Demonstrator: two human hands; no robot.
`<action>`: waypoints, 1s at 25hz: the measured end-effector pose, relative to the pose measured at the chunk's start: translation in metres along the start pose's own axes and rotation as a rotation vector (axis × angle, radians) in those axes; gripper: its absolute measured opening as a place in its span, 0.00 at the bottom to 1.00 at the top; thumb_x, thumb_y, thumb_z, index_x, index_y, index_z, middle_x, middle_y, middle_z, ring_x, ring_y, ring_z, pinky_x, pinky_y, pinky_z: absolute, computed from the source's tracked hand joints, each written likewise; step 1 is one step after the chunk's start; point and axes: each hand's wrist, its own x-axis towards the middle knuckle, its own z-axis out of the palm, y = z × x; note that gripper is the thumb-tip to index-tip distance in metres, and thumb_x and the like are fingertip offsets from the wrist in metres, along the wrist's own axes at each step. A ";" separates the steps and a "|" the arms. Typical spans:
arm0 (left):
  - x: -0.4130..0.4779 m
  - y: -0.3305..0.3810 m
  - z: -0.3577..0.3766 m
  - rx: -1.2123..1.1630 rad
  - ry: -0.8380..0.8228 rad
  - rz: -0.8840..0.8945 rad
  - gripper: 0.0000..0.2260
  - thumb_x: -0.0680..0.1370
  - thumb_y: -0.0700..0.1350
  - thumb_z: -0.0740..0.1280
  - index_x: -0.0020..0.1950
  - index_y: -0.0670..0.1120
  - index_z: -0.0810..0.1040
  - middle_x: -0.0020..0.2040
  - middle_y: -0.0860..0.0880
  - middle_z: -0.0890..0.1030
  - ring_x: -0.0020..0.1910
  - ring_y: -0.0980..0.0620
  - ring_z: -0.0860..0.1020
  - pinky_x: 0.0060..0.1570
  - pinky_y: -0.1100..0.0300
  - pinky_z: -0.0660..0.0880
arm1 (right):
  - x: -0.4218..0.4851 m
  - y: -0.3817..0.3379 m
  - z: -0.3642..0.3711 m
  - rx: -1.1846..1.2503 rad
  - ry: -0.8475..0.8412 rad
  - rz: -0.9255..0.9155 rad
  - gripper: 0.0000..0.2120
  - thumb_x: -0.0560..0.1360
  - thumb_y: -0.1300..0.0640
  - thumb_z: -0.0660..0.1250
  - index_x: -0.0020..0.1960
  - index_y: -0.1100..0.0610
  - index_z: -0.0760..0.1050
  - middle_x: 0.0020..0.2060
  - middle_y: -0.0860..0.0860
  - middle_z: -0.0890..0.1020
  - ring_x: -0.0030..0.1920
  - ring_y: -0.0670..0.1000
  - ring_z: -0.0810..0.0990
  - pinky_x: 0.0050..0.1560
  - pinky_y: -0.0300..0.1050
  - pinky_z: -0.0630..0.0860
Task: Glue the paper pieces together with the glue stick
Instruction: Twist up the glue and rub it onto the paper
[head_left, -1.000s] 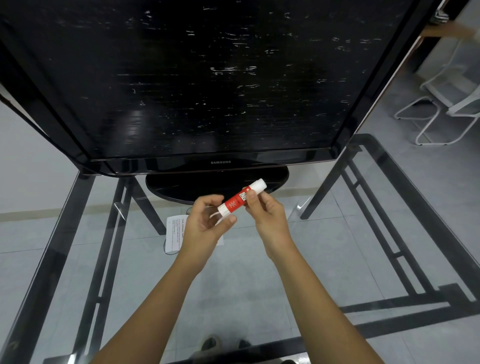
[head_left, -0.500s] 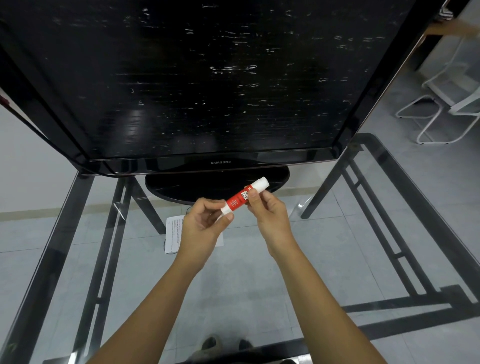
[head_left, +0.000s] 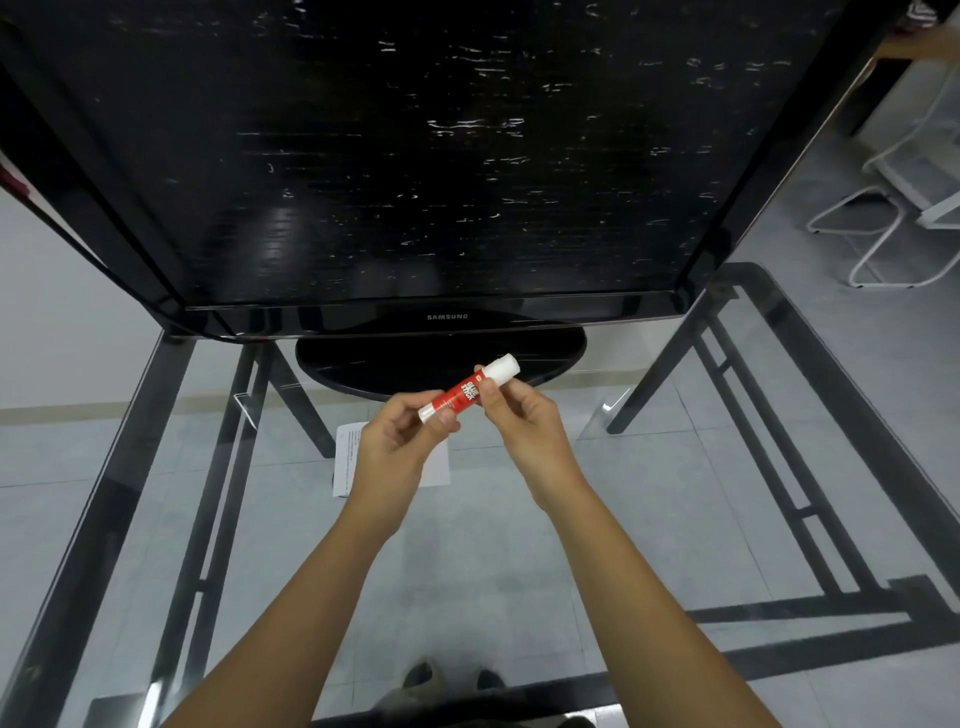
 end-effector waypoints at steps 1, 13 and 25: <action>0.001 -0.001 -0.003 -0.014 0.026 -0.001 0.11 0.72 0.48 0.70 0.54 0.48 0.79 0.47 0.51 0.83 0.46 0.51 0.82 0.45 0.64 0.76 | 0.003 0.003 0.000 0.001 -0.032 0.014 0.15 0.70 0.40 0.64 0.55 0.42 0.76 0.48 0.37 0.81 0.51 0.34 0.78 0.40 0.23 0.71; 0.003 -0.029 -0.059 -0.036 0.204 -0.072 0.11 0.72 0.47 0.70 0.53 0.46 0.80 0.46 0.50 0.84 0.44 0.52 0.82 0.44 0.67 0.76 | 0.064 0.146 0.022 -1.257 -0.345 -0.130 0.27 0.80 0.51 0.54 0.75 0.56 0.48 0.76 0.53 0.49 0.75 0.54 0.49 0.73 0.52 0.50; 0.002 -0.063 -0.063 -0.024 0.158 -0.221 0.08 0.71 0.47 0.70 0.50 0.50 0.81 0.49 0.48 0.83 0.46 0.51 0.82 0.43 0.67 0.76 | 0.016 0.186 -0.008 -1.315 -0.264 -0.117 0.23 0.80 0.49 0.52 0.74 0.53 0.55 0.76 0.50 0.55 0.75 0.52 0.51 0.73 0.52 0.46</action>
